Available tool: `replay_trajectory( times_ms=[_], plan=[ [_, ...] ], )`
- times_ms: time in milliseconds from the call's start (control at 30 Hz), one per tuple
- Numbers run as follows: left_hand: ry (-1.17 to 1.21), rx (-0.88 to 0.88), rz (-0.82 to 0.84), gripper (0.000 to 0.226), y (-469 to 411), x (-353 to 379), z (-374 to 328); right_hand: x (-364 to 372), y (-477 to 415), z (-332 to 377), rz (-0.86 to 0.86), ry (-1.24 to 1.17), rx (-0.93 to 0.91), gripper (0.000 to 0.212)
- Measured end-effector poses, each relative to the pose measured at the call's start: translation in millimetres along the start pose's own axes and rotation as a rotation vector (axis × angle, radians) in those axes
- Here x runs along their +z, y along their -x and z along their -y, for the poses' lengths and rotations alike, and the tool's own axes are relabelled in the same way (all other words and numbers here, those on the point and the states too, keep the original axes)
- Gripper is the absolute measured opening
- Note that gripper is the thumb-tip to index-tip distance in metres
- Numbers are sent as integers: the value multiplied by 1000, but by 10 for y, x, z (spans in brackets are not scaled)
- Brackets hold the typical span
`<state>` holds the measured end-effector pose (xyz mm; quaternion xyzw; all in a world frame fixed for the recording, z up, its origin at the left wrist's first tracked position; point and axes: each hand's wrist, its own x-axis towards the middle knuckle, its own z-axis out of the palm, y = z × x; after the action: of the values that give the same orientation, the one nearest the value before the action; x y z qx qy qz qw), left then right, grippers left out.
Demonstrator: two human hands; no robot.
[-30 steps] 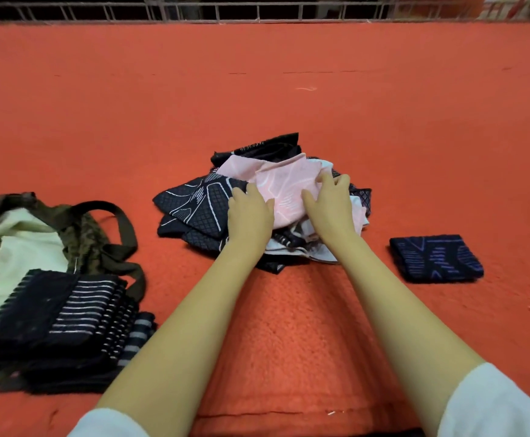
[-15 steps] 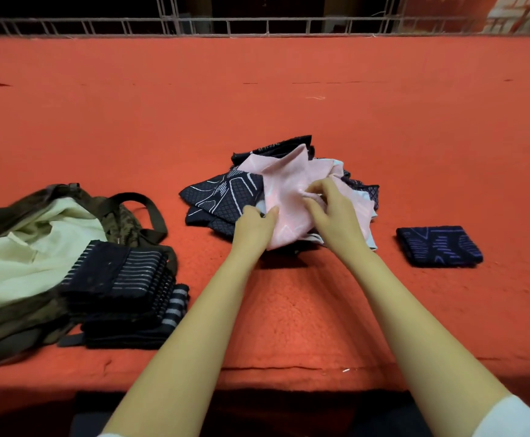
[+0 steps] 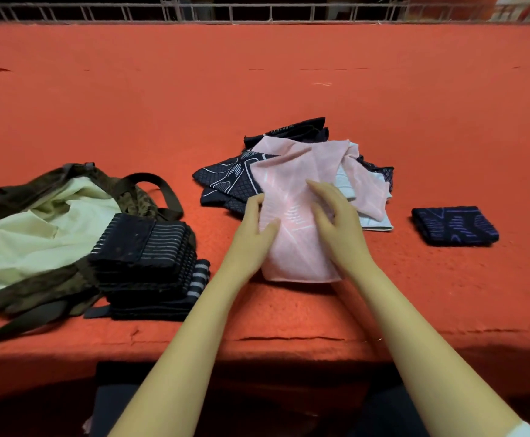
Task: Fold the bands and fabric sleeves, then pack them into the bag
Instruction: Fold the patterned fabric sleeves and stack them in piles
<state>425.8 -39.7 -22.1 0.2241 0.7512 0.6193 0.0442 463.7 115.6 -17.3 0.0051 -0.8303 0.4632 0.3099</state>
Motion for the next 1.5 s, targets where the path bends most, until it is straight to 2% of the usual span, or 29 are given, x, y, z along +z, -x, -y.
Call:
replay_trajectory(
  times_ms=[67,133,233,333,467,600,633,700,767,833,900,1033,1200,1367,1433,1500],
  plan=[
    [-97,88,-79,37,22,-65,-28,39,-5,47,-16,-6,-11,43],
    [-163,106,-152,35,9,-117,-46,95,-23,81,-17,30,-4,43],
    [-286,-34,-162,38,-66,-104,141,203,3,-32,53,133,64,47],
    [-549,-165,-125,50,-22,-32,388,279,177,-230,218,221,179,59],
    [-620,-77,-146,53,66,20,433,306,274,-302,201,262,123,62],
    [-890,127,-198,43,139,52,476,320,317,-326,137,460,54,59],
    [-888,179,-189,36,149,46,502,291,347,-325,108,527,21,56],
    [-811,262,-61,18,203,7,516,208,445,-315,105,582,-85,41],
    [-797,310,103,25,297,-39,526,123,561,-322,233,538,-192,23],
    [-822,325,206,32,381,-75,512,70,621,-337,345,470,-195,25],
    [-827,329,251,36,433,-89,507,56,623,-359,360,433,-143,26],
    [-792,349,246,37,435,-100,514,78,634,-363,345,450,-114,24],
    [-876,501,140,31,444,-40,505,46,662,-266,343,414,-125,25],
    [-795,432,129,30,428,-56,483,35,671,-261,410,456,-178,42],
    [-729,407,141,27,447,-81,489,48,644,-290,404,453,-217,39],
    [-650,381,153,24,468,-98,482,36,634,-288,389,397,-181,38]
  ],
)
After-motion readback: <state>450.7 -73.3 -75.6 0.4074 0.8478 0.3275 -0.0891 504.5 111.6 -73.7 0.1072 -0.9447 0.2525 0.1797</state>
